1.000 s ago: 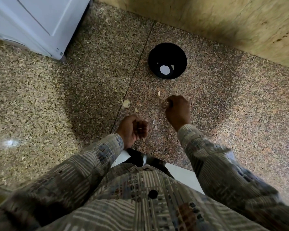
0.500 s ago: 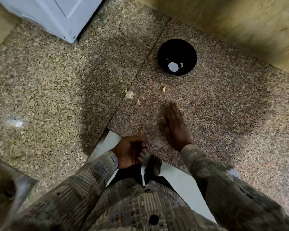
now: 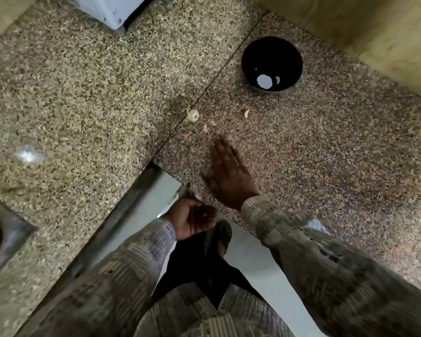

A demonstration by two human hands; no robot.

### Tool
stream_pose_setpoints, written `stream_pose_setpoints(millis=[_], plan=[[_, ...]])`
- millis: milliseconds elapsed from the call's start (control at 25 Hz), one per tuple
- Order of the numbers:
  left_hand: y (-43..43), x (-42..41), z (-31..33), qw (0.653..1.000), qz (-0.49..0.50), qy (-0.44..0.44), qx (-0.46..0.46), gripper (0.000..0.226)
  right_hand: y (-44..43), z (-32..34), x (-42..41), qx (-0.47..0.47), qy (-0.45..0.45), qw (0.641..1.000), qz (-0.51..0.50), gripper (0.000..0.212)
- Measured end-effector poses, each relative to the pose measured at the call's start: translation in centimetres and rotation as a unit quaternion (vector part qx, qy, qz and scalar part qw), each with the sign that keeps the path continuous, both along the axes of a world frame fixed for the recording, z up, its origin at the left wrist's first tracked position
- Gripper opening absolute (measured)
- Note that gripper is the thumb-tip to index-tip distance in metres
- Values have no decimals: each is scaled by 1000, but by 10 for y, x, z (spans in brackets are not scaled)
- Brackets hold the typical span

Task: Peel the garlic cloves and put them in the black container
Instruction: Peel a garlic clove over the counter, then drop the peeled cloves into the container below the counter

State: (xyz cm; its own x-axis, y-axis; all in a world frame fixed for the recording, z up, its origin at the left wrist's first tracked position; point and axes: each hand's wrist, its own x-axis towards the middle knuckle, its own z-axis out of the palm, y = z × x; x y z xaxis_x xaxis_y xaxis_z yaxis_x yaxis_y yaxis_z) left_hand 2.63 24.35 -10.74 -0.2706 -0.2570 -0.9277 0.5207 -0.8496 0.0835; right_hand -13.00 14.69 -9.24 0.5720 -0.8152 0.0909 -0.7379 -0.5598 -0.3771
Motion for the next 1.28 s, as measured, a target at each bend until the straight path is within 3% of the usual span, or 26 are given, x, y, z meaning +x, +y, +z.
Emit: stream_pose_setpoints(millis=[200, 440, 520, 560, 600, 640, 680, 800, 840, 920, 1000, 1160, 1280], plan=[[-15, 4, 12, 995, -76, 2, -60, 70, 59, -1, -6, 4, -26, 994, 108, 68], [2, 4, 1, 993, -23, -48, -107, 47, 107, 1, -18, 88, -66, 960, 259, 66], [2, -2, 3, 994, 3, -31, -103, 35, 105, 15, -17, 197, -139, 954, 177, 62], [5, -4, 1, 994, 14, -31, -102, 31, 102, 31, -10, 310, -213, 924, 65, 56], [8, -6, 5, 995, 18, -30, -96, 34, 95, 45, -3, 409, -299, 861, -48, 47], [10, -6, 9, 995, 12, -27, -97, 42, 85, 58, 3, 441, -364, 809, -135, 45], [14, -6, 12, 995, 16, -17, -99, 48, 76, 66, 7, 458, -419, 761, -191, 50], [29, 2, 24, 989, 73, 18, -127, 50, 56, 81, 16, 596, -517, 547, -280, 63], [35, 6, 27, 988, 86, 21, -128, 49, 55, 86, 22, 623, -521, 506, -290, 61], [49, 16, 30, 985, 113, 27, -130, 46, 62, 88, 33, 649, -518, 465, -307, 54], [70, 28, 32, 979, 149, 37, -135, 43, 77, 90, 50, 666, -508, 451, -308, 48], [140, 66, 29, 961, 238, 30, -140, 42, 124, 87, 97, 705, -467, 450, -288, 48], [210, 96, 22, 933, 329, 16, -149, 22, 171, 76, 141, 743, -415, 449, -272, 46]])
